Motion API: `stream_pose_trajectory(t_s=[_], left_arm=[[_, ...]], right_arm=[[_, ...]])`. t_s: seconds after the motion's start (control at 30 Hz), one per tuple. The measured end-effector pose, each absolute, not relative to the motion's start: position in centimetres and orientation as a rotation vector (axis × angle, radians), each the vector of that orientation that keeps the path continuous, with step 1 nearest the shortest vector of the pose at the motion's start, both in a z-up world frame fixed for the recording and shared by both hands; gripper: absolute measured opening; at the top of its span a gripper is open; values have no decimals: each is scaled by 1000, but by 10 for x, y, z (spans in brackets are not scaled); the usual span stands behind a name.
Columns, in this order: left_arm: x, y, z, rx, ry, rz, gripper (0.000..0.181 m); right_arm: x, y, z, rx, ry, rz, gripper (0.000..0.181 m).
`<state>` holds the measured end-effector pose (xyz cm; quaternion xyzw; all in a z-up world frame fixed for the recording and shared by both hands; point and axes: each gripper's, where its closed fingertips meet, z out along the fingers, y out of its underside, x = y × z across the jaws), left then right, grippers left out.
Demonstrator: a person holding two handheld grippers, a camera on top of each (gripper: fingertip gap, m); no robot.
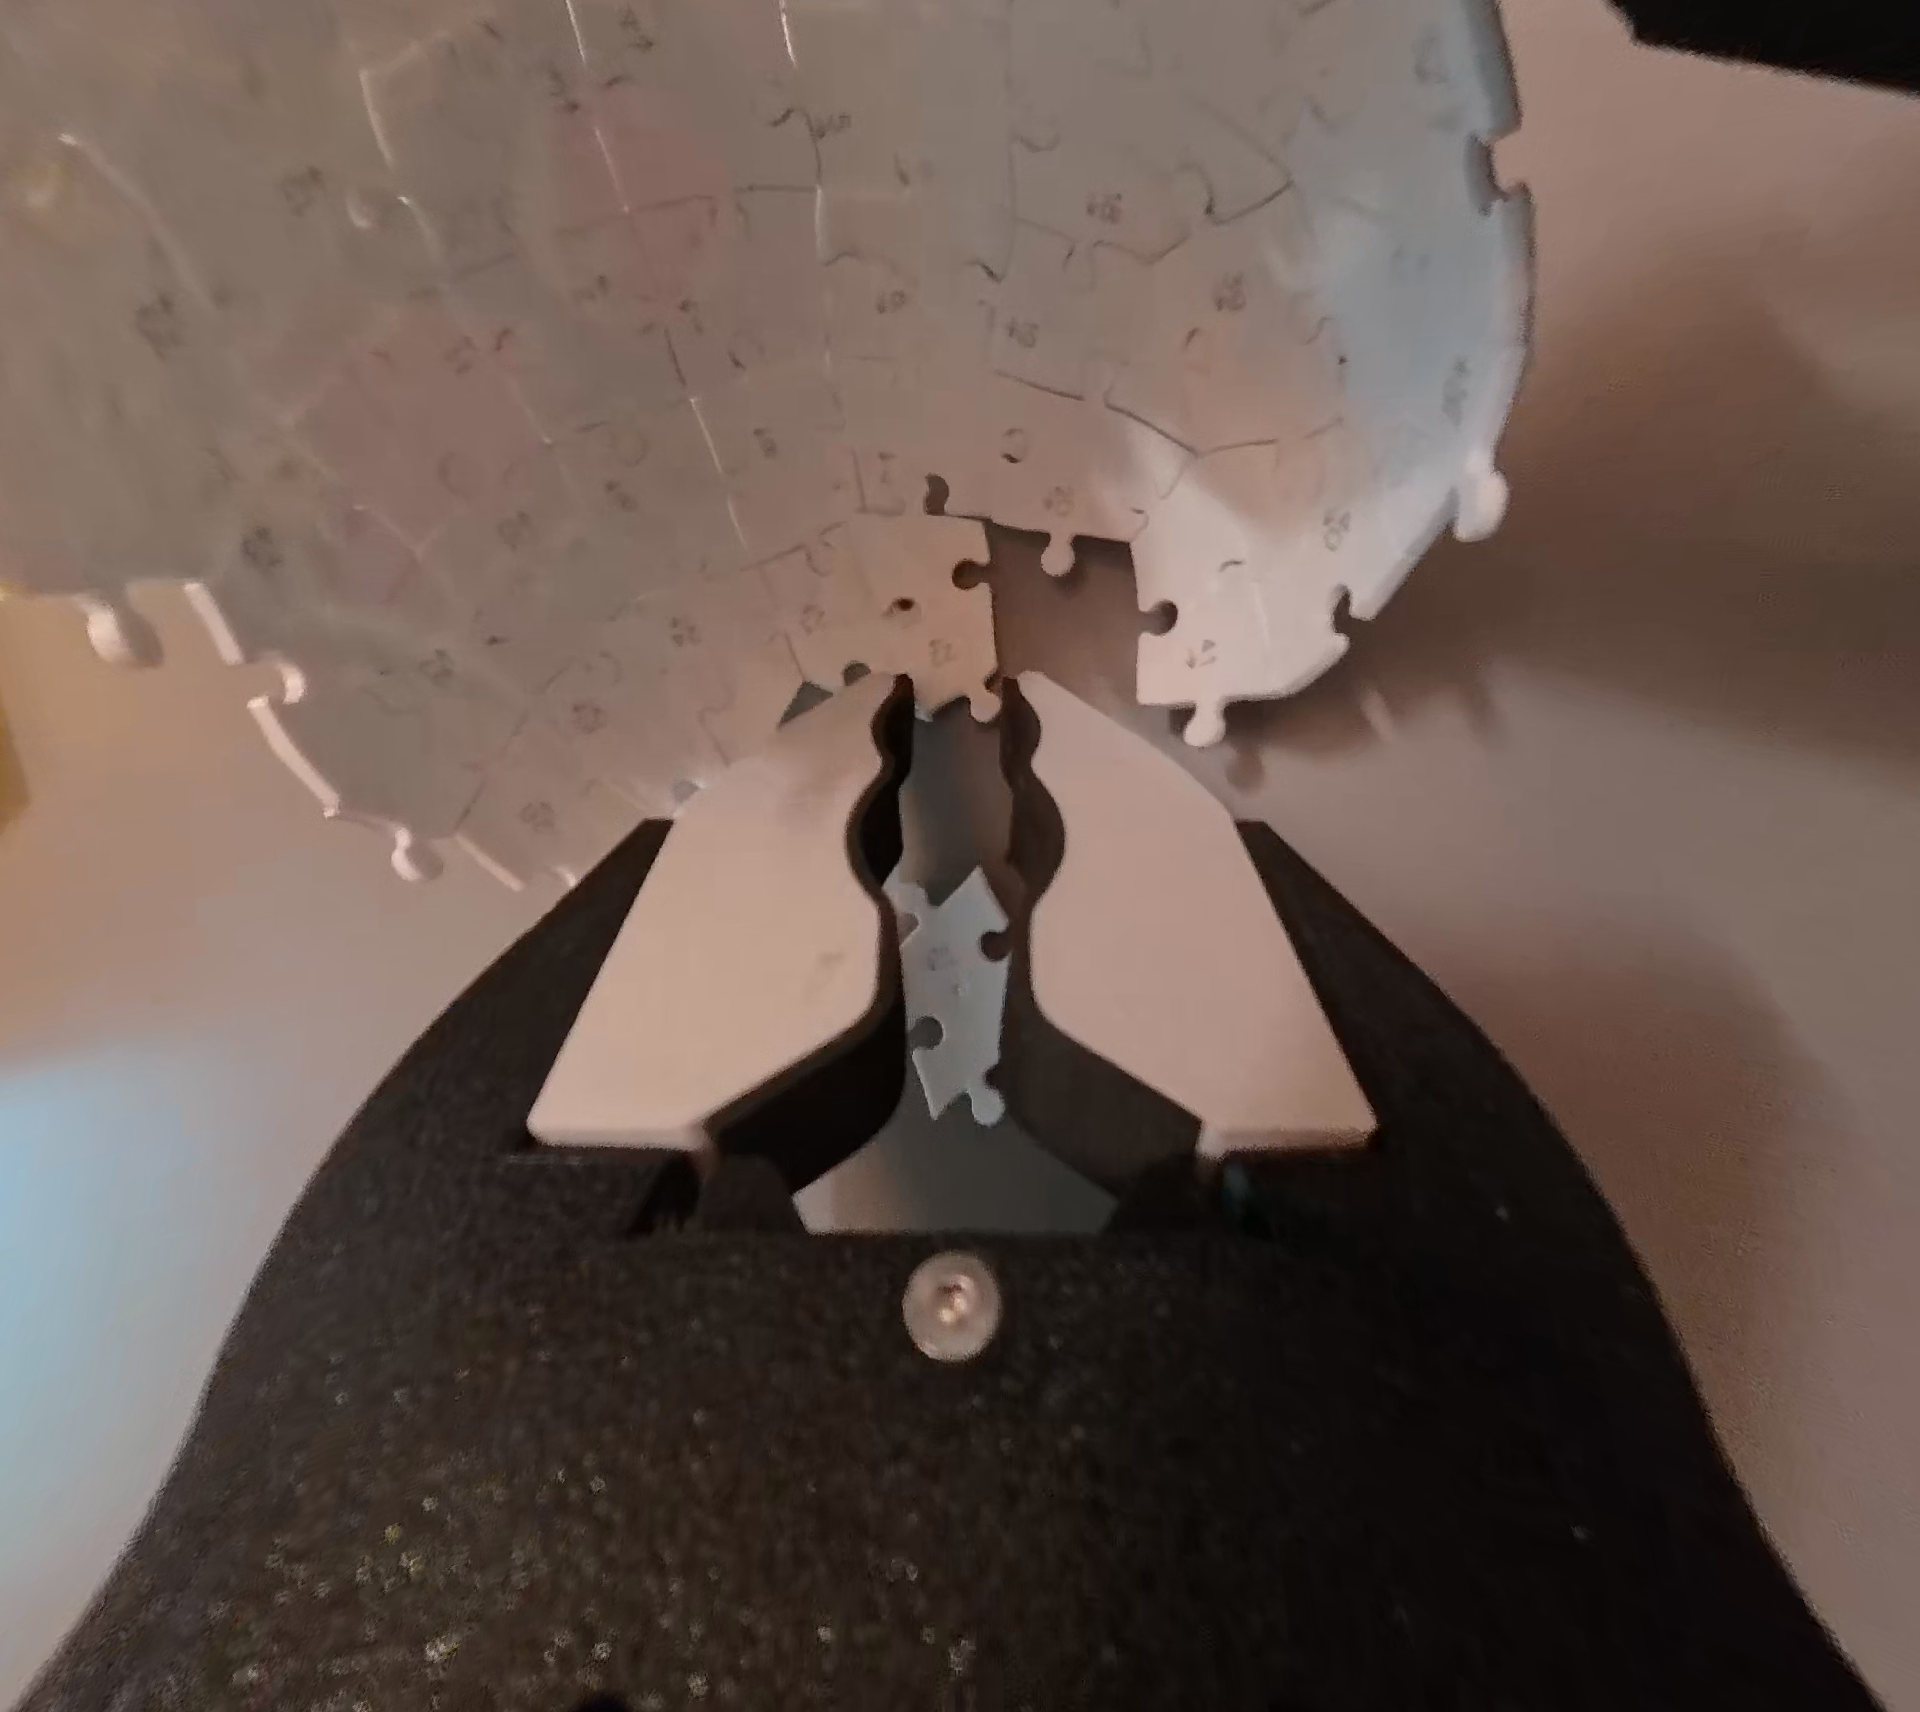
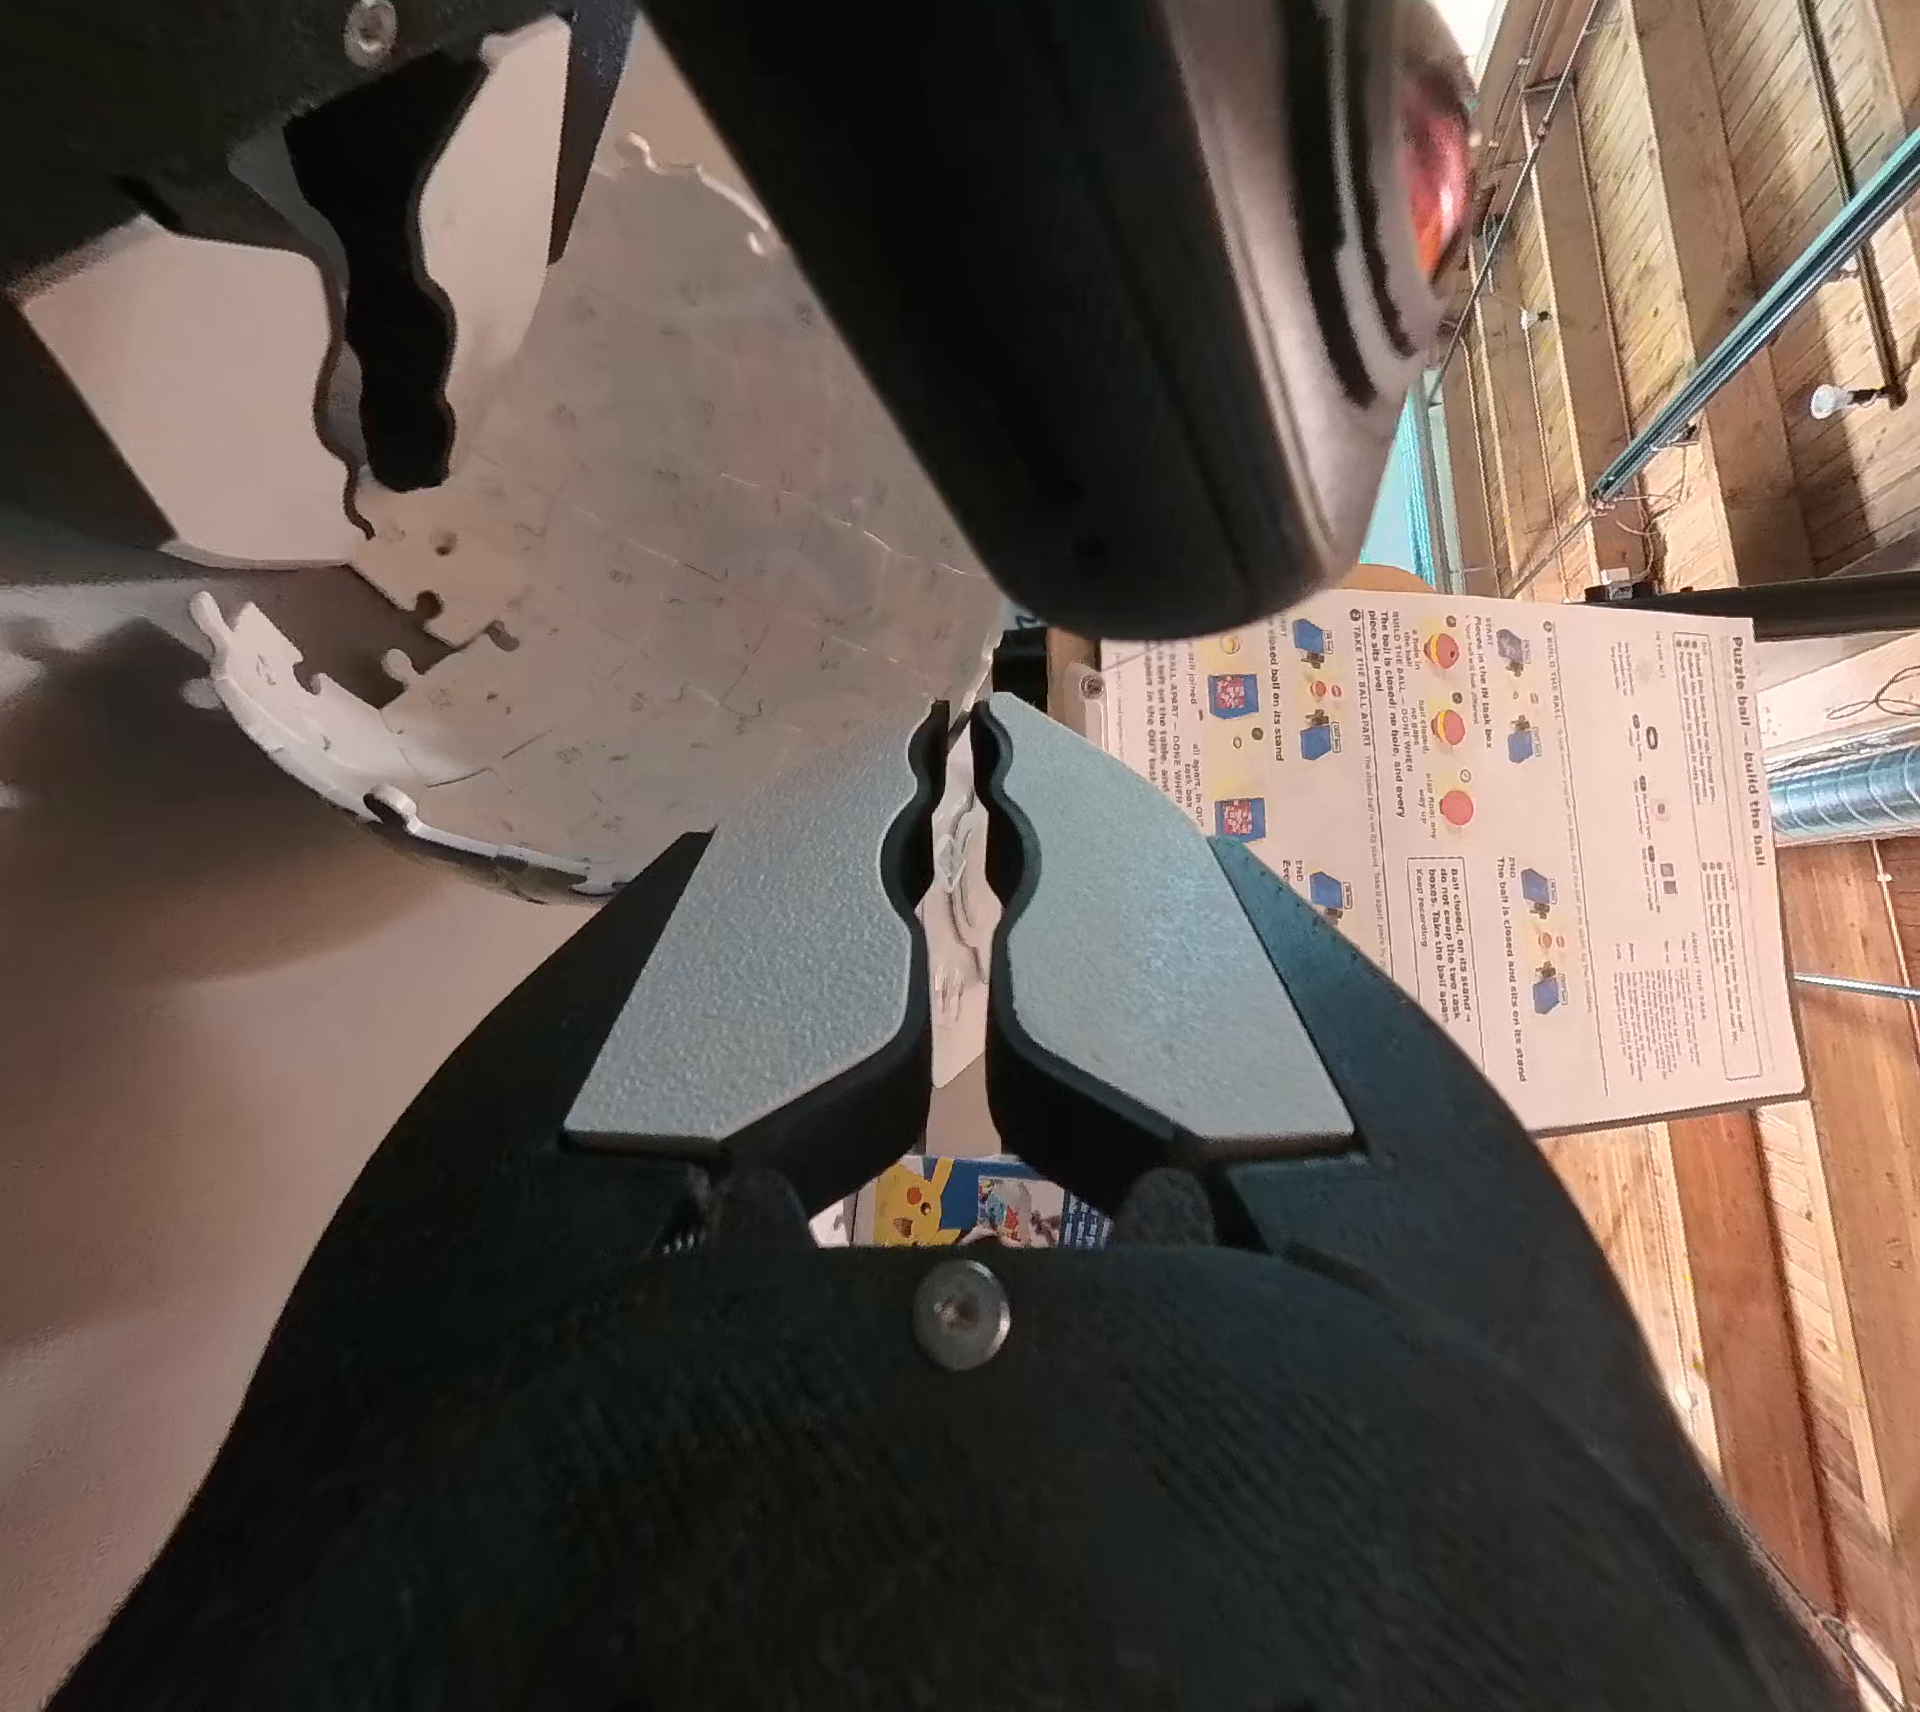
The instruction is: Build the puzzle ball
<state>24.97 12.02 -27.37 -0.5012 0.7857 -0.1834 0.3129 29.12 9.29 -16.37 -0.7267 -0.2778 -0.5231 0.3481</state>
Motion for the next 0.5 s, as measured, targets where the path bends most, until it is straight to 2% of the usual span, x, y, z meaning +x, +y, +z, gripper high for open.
stream_pose_trajectory(t_s=[0.5], left_arm=[[252, 119, -274, -1340, 2077, -527, 12]], right_arm=[[290, 94, -164, -1876, -731, -1363, 4]])
